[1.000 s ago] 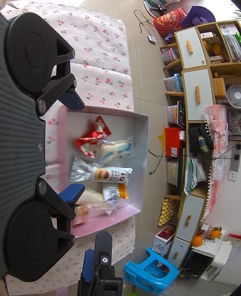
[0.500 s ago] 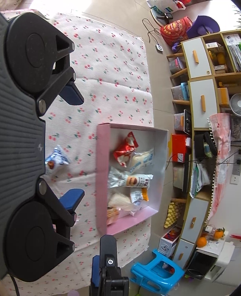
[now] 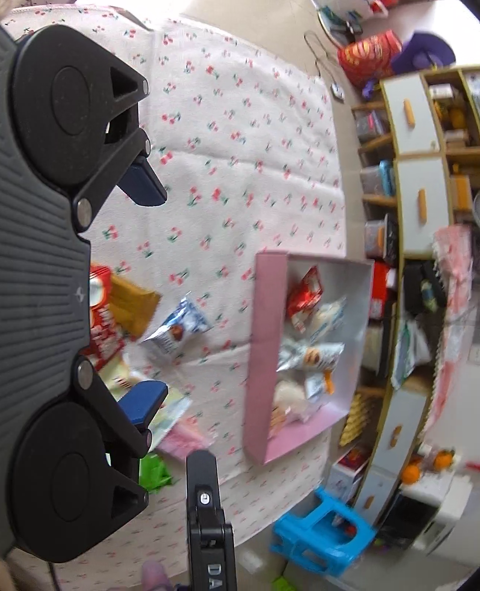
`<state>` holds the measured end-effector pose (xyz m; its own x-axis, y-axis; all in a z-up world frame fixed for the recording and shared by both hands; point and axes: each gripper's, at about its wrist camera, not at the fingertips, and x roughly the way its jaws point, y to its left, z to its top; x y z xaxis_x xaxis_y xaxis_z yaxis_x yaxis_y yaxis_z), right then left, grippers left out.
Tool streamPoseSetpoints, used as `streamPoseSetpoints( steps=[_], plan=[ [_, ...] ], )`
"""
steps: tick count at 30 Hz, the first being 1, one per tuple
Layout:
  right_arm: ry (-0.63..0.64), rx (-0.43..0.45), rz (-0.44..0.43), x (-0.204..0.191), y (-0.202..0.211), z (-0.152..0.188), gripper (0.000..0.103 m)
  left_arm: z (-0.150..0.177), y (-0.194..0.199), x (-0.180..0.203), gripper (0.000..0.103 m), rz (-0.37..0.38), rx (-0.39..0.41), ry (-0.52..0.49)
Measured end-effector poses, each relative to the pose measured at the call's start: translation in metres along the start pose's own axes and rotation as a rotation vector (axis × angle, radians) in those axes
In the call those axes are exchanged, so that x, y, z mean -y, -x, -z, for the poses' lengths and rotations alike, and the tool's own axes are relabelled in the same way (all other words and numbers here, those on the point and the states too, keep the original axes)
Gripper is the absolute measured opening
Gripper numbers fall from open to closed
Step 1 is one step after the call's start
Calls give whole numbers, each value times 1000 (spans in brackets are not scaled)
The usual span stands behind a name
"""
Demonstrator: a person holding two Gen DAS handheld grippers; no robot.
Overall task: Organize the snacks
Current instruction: 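Grasp the red candy packet with the left gripper while the right grasps the green chip bag, then lift the red candy packet and green chip bag toward the pink box with both grippers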
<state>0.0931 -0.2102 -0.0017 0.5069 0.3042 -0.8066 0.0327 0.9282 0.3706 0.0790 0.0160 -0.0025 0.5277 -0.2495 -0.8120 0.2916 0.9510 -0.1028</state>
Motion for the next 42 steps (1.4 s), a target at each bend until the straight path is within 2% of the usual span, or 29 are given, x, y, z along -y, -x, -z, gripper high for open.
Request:
streamPoseSetpoints(
  steps=[4, 7, 12, 14, 17, 21, 25, 31, 34, 37, 38, 42],
  plan=[
    [19, -59, 28, 6, -8, 16, 87, 11, -3, -2, 98, 70, -25, -66],
    [25, -94, 56, 11, -13, 24, 87, 22, -8, -3, 88, 147, -36, -144],
    [-5, -151, 72, 23, -21, 33, 87, 33, -12, -1, 79, 184, -29, -226],
    [-23, -173, 67, 26, -23, 36, 87, 34, -14, -1, 72, 206, -37, -243],
    [-66, -214, 35, 30, -28, 42, 87, 35, -19, 3, 62, 183, -64, -269],
    [-157, -266, -34, 36, -34, 51, 87, 35, -20, 4, 54, 165, -81, -285],
    [-155, -239, -24, 34, -32, 53, 85, 35, -20, -1, 49, 162, -107, -255],
    [-131, -178, 28, 29, -26, 51, 60, 37, -21, 0, 49, 189, -166, -274],
    [-70, -120, 100, 24, -21, 46, 54, 38, -21, 1, 49, 204, -189, -288],
    [35, -53, 205, 18, -18, 43, 50, 39, -20, 2, 50, 198, -189, -305],
    [48, -48, 214, 17, -18, 43, 50, 39, -19, 3, 51, 194, -182, -310],
    [-38, -75, 148, 28, -18, 39, 54, 40, -16, 8, 57, 204, -108, -350]
  ],
)
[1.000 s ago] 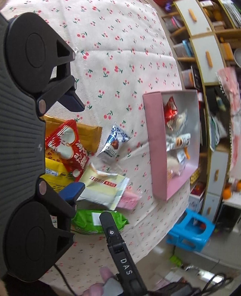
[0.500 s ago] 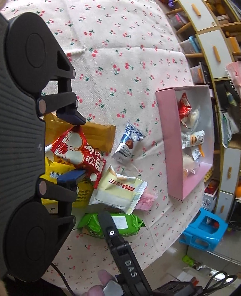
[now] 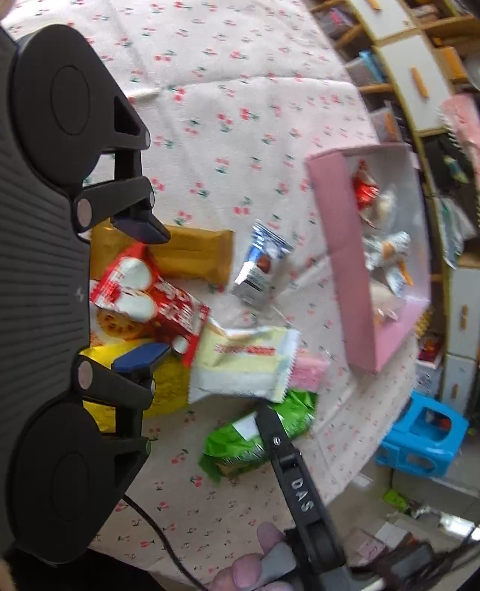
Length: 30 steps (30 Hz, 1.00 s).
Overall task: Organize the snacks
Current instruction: 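Lift the red candy packet and green chip bag toward the pink box with both grippers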
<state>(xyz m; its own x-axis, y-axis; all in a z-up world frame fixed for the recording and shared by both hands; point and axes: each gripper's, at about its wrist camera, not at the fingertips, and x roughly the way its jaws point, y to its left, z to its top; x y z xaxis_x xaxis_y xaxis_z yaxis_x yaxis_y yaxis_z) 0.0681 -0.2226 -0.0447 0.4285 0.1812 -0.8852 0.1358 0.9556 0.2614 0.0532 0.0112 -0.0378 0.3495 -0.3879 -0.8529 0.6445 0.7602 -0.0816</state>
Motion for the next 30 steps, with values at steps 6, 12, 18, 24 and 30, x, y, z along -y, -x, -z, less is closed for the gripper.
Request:
streamPoseSetpoints(
  steps=[6, 12, 18, 24, 30],
  plan=[
    [-80, -40, -52, 7, -3, -2, 56, -2, -5, 11, 53, -18, 12, -54],
    [-148, -124, -108, 12, -12, 5, 56, -3, -7, 5, 30, -32, -14, -21],
    [-157, -96, -112, 14, -8, 6, 46, -3, -5, -2, 25, -42, -14, 42],
    [-174, -61, -122, 16, 0, 1, 46, -7, 3, -11, 23, -32, 13, 141],
    [-200, -34, -141, 20, 9, -4, 46, -11, 10, -26, 23, -23, 54, 287]
  ],
)
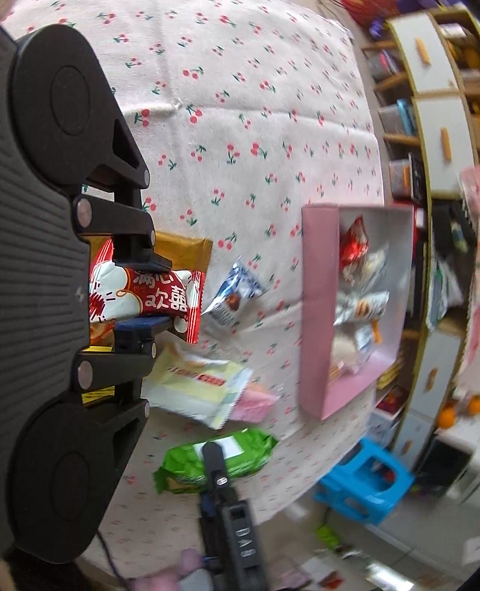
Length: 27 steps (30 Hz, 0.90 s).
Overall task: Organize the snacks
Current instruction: 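Lift the red candy packet and green chip bag toward the pink box with both grippers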
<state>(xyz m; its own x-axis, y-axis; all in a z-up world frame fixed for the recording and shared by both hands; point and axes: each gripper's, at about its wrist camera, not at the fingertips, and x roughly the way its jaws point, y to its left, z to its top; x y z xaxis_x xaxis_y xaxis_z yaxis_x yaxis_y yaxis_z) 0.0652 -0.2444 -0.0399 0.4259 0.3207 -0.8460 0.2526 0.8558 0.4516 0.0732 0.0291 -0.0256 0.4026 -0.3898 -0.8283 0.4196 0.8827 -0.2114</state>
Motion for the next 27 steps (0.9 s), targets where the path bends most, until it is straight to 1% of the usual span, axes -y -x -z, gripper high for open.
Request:
streamPoseSetpoints(
  steps=[7, 13, 18, 27],
  plan=[
    [-37, 40, -43, 1, 13, -12, 46, -12, 11, -11, 23, 22, 61, 151],
    [-70, 85, -88, -1, 22, -25, 46, -23, 12, -7, 23, 13, 93, 195],
    [-83, 123, -102, -7, 23, -42, 46, -34, 9, -4, 23, 16, 102, 219],
    [-136, 191, -133, -21, 13, -93, 46, -60, -3, 0, 23, 53, 123, 255]
  ],
)
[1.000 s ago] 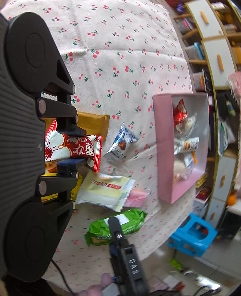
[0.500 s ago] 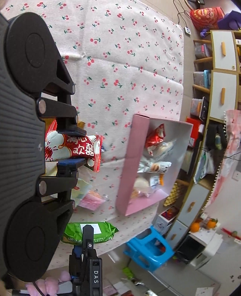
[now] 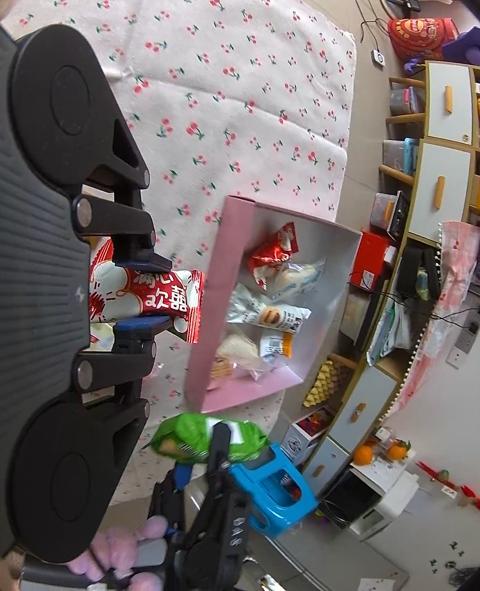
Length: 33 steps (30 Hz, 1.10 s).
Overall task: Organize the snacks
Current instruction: 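Lift the red candy packet and green chip bag toward the pink box with both grippers, then release the red candy packet and green chip bag into the pink box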
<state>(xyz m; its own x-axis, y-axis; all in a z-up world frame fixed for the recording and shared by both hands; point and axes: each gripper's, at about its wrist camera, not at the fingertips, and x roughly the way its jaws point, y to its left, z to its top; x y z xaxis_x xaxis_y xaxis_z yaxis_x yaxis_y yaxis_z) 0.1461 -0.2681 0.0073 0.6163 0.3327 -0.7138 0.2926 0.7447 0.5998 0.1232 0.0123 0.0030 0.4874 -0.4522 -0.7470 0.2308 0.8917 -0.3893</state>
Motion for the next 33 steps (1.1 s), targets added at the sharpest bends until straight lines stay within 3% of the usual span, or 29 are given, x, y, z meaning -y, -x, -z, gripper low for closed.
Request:
streamPoseSetpoints(
  steps=[6, 20, 28, 33],
  plan=[
    [-23, 75, -56, -2, -31, -17, 46, -8, -8, -1, 23, -7, 3, 10],
    [-38, 47, -38, 9, -83, -33, 46, -24, -19, -12, 23, -18, 60, 27],
    [-69, 28, -76, 13, -84, -33, 61, -31, -23, -10, 23, -21, 81, 41],
    [-92, 27, -88, 18, -82, -35, 62, -49, -35, -8, 23, -57, 108, 21]
  ],
)
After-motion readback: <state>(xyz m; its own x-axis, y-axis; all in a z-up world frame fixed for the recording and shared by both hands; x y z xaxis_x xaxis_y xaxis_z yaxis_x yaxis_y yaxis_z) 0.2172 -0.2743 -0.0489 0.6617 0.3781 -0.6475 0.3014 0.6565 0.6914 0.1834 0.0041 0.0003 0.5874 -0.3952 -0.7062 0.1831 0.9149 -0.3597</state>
